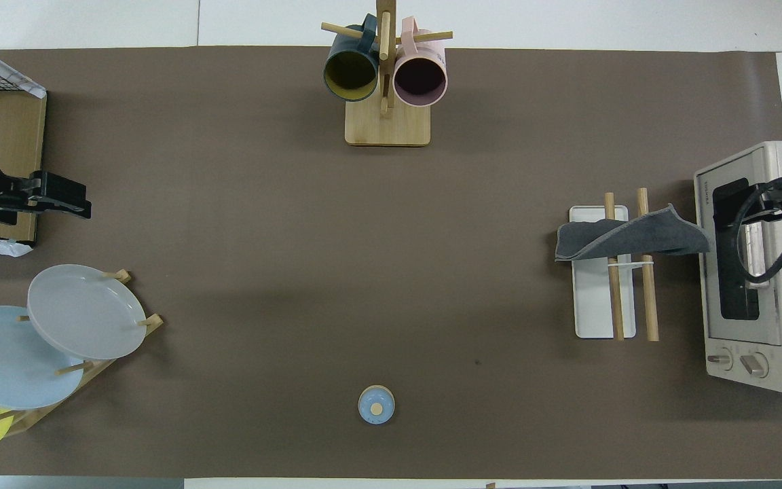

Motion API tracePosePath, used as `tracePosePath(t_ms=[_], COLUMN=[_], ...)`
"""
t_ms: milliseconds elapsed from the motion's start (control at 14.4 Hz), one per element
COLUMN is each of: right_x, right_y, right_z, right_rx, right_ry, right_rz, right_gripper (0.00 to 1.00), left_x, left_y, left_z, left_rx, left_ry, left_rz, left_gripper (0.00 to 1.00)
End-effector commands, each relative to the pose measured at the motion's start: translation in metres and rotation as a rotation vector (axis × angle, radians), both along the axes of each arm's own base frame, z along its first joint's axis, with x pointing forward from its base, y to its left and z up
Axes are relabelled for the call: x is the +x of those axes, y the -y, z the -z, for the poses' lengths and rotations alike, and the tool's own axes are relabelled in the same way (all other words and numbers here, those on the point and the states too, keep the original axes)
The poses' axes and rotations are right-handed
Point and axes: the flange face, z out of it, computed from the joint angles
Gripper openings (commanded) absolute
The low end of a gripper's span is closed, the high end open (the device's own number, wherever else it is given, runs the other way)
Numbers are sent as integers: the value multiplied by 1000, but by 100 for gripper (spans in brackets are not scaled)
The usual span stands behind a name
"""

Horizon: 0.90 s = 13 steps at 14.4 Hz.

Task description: Fold towel and hang on rack

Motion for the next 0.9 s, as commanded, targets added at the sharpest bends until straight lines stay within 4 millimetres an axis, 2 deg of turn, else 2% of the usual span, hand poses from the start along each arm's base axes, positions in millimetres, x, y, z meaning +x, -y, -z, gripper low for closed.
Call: tracePosePath(t_ms=[0,833], right_x=[5,5], right_y=[-3,-5], right_z=[-1,-1], right_rx=[16,55], right_ry=[8,6], right_rz=[19,41], right_gripper=[100,100], left_x=[-6,-6], left_y=[-3,-3], left_z=[-5,-5], left_rx=[18,18], left_ry=[0,-1], left_rz=[2,2], left_gripper=[100,100])
